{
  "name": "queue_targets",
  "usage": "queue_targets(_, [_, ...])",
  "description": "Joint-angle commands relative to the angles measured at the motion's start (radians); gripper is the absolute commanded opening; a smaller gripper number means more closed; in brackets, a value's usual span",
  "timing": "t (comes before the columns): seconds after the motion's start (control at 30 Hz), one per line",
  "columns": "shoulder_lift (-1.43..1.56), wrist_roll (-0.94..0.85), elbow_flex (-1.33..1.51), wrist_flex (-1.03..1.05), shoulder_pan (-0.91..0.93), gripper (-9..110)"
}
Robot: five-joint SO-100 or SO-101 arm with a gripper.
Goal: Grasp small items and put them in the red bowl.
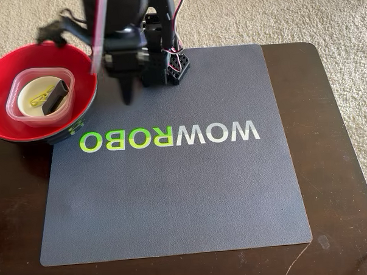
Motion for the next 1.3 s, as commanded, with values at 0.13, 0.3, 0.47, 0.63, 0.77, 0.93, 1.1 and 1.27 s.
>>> queue_targets(0.13, [0.307,0.018,0.465,-0.256,-0.158,0])
queue_targets(0.3, [0.83,0.026,0.833,-0.29,-0.299,0])
queue_targets(0.47, [0.965,-0.032,0.973,-0.367,-0.337,0])
queue_targets(0.63, [1.115,-0.11,1.137,-0.472,-0.236,0])
queue_targets(0.77, [1.169,-0.13,1.275,-0.554,-0.175,0])
queue_targets(0.93, [1.169,-0.114,1.365,-0.604,-0.164,0])
queue_targets(1.1, [1.169,-0.107,1.364,-0.597,-0.153,0])
queue_targets(1.27, [1.169,-0.118,1.364,-0.604,-0.101,0])
